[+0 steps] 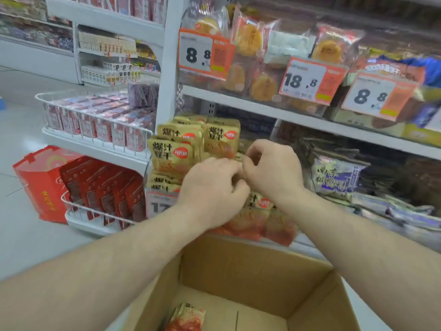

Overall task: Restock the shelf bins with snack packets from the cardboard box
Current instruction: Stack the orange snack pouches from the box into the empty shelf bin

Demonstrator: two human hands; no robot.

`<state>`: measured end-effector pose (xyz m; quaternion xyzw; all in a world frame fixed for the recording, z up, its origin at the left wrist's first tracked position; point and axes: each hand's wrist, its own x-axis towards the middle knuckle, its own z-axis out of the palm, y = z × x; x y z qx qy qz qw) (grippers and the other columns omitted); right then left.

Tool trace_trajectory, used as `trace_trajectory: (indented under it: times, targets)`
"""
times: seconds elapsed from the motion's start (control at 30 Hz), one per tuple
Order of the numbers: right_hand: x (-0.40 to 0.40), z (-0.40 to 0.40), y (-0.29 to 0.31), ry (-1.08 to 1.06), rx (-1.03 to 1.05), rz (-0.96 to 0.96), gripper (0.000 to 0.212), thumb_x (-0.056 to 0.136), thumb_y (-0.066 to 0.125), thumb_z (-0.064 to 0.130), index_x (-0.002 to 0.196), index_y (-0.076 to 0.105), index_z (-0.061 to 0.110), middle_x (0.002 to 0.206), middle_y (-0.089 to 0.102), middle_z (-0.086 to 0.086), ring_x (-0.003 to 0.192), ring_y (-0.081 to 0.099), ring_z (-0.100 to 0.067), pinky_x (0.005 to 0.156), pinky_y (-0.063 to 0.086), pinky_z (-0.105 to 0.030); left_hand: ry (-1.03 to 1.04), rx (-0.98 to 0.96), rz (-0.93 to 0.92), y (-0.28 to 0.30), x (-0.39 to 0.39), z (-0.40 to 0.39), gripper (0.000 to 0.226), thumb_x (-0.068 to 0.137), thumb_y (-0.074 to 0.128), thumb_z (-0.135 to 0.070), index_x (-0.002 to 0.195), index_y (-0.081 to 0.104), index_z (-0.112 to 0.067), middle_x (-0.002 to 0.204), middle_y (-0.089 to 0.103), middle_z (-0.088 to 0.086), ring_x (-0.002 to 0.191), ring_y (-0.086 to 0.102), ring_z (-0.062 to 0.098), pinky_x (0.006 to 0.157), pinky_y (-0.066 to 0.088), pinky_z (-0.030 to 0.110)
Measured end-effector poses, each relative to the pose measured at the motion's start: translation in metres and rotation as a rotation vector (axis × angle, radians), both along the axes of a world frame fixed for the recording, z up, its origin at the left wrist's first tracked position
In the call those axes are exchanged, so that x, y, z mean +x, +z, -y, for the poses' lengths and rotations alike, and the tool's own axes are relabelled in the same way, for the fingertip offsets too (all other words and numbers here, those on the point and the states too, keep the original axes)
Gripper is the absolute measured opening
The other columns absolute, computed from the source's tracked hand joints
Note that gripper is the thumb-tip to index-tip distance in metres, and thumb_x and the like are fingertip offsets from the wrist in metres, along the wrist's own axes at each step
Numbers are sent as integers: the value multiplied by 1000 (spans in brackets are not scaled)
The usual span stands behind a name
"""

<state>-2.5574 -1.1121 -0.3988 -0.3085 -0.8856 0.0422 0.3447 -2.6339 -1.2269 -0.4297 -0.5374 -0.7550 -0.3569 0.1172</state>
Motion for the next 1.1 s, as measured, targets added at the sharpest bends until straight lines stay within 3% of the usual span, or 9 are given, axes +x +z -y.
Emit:
trace_trajectory:
  times: [0.1,0.2,0.4,0.5,0.6,0.7,0.87,0.97,1.1]
  targets:
    - [38,44,-37,156,-10,-67,10,77,63,27,72,65,19,68,66,5,69,61,-21,63,50,-33,-39,-210,222,-23,6,36,11,85,56,-29,76,62,-25,73,62,-9,75,56,16,63,43,33]
    - [55,67,-101,199,-245,59,8,78,64,26,70,62,23,65,61,9,70,61,-18,65,50,-31,-48,-545,275,-53,1,49,7,88,58,-28,83,63,-30,82,62,-14,80,58,12,64,45,28]
    - [47,54,-262,-122,-913,495,12,82,58,23,84,70,23,95,70,4,89,64,-20,75,53,-26,-26,-890,366,-115,-13,54,12,92,54,-25,100,64,-28,95,60,-13,94,60,14,82,53,32]
    - [35,55,-328,-210,-1075,642,21,87,62,34,84,67,14,86,65,-1,76,60,-20,67,53,-24,-26,-936,378,-132,-22,48,14,90,53,-24,100,61,-31,106,64,-10,100,61,16,89,54,36]
    - [16,62,-374,-291,-1398,547,35,86,71,43,88,56,11,81,59,-4,64,53,-14,51,41,-20,-7,-942,386,-143,-30,43,15,90,53,-28,101,60,-35,108,64,-12,100,61,15,88,54,34]
    - [-3,62,-412,-396,-1549,461,53,80,77,44,111,60,5,105,66,-13,85,60,-23,68,46,-26,16,-939,390,-151,-37,40,13,88,55,-31,99,59,-37,106,66,-13,100,62,15,89,54,34]
    - [-6,55,-425,-430,-1665,375,49,59,89,24,97,69,0,92,72,-12,83,70,-24,75,59,-33,29,-962,378,-156,-38,38,11,88,55,-33,97,57,-38,103,65,-14,99,62,14,89,53,34]
    - [13,44,-404,-427,-1803,96,12,79,70,2,90,67,1,76,67,-10,64,62,-21,53,53,-30,59,-945,423,-151,-37,36,11,88,55,-32,98,59,-36,105,65,-14,100,61,14,90,53,33]
    - [50,38,-351,-123,-2292,-350,16,89,58,2,104,61,8,86,70,-11,67,65,-17,53,56,-25,149,-895,584,-140,-29,34,25,91,56,-34,106,63,-15,101,70,6,92,68,24,83,58,35]
